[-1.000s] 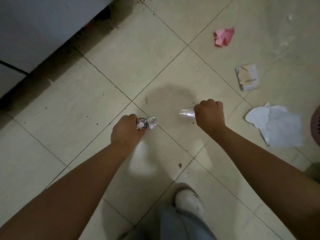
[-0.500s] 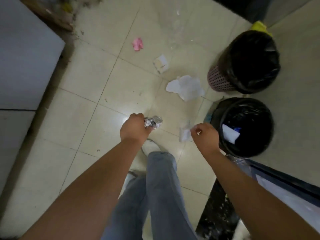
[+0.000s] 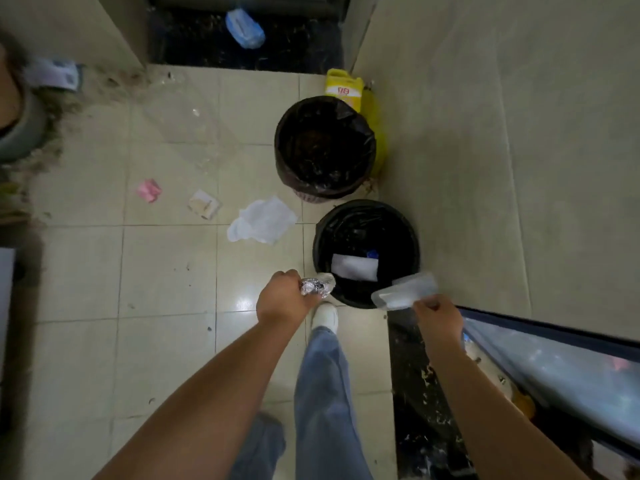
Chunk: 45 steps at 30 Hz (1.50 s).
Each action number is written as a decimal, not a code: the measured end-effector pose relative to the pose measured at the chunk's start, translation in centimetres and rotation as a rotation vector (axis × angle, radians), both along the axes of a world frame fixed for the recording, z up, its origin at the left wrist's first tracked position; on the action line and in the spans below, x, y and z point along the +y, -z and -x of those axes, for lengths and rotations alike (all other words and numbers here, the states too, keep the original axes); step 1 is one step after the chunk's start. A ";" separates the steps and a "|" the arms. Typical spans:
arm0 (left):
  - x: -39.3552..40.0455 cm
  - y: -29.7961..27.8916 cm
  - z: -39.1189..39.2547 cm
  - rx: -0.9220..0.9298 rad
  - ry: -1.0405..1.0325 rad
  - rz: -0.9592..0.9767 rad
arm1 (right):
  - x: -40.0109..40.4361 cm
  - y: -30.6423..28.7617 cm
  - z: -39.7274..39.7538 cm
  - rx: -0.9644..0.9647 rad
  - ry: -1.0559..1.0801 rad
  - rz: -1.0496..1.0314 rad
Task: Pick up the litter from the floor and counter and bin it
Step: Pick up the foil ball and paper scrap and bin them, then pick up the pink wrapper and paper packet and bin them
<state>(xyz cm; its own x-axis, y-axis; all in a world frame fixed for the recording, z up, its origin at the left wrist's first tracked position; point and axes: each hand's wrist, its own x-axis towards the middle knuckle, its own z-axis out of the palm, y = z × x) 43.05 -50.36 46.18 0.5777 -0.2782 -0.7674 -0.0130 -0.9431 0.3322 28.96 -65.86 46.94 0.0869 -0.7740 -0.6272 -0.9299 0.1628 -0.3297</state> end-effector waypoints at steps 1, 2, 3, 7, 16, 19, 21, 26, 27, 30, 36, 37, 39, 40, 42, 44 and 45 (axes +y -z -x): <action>-2.1 0.6 -0.1 0.002 0.006 -0.011 | -1.6 0.8 -0.1 0.015 0.003 -0.023; -4.3 1.4 -0.2 0.003 0.010 -0.022 | -3.0 1.7 -0.4 0.024 -0.001 -0.046; -6.3 2.2 -0.3 0.004 0.013 -0.034 | -4.4 2.7 -0.9 0.032 -0.001 -0.061; -12.9 6.0 -0.2 0.001 0.033 -0.061 | -8.0 6.3 -2.3 0.144 -0.058 -0.164; -16.8 10.8 -0.8 -0.086 0.575 -0.134 | -9.4 8.3 -2.9 0.146 -0.306 -0.210; -16.0 10.1 -2.0 -0.117 0.702 -0.185 | -8.5 7.6 -4.2 0.265 -0.692 -0.189; -14.9 8.9 -3.3 -0.136 0.753 -0.209 | -7.9 6.8 -6.5 0.256 -0.806 -0.125; -9.6 5.6 -9.8 -0.248 0.777 -0.273 | -5.3 5.0 -14.4 0.159 -1.011 -0.034; -8.2 5.0 -11.4 -0.258 0.759 -0.296 | -4.5 4.7 -16.0 0.149 -1.035 -0.028; -3.3 3.7 -16.5 -0.248 0.648 -0.358 | -1.6 4.0 -20.4 0.129 -1.074 -0.037; 9.5 3.6 -27.7 -0.212 0.580 -0.435 | 6.5 3.5 -30.2 0.184 -1.058 -0.056; 11.7 3.7 -29.9 -0.211 0.586 -0.425 | 8.2 3.4 -31.9 0.212 -1.033 -0.061; 16.4 3.9 -35.0 -0.202 0.594 -0.399 | 12.6 3.8 -35.9 0.278 -0.978 -0.071; 18.2 4.0 -37.1 -0.209 0.606 -0.377 | 14.5 4.0 -37.3 0.320 -0.940 -0.089; 21.0 4.4 -40.2 -0.224 0.603 -0.351 | 17.7 4.4 -39.5 0.366 -0.871 -0.136; 24.7 5.6 -43.3 -0.219 0.540 -0.358 | 21.8 5.5 -42.5 0.370 -0.872 -0.182; 26.2 6.5 -44.5 -0.207 0.510 -0.365 | 23.6 6.3 -43.9 0.362 -0.888 -0.195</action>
<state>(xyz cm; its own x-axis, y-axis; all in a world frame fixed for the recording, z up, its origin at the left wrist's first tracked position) 87.50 -24.13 39.67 0.5881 -0.2991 -0.7515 -0.5170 -0.8535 -0.0649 72.81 -42.27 40.66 0.3651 -0.3997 -0.8408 -0.7800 -0.6243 -0.0420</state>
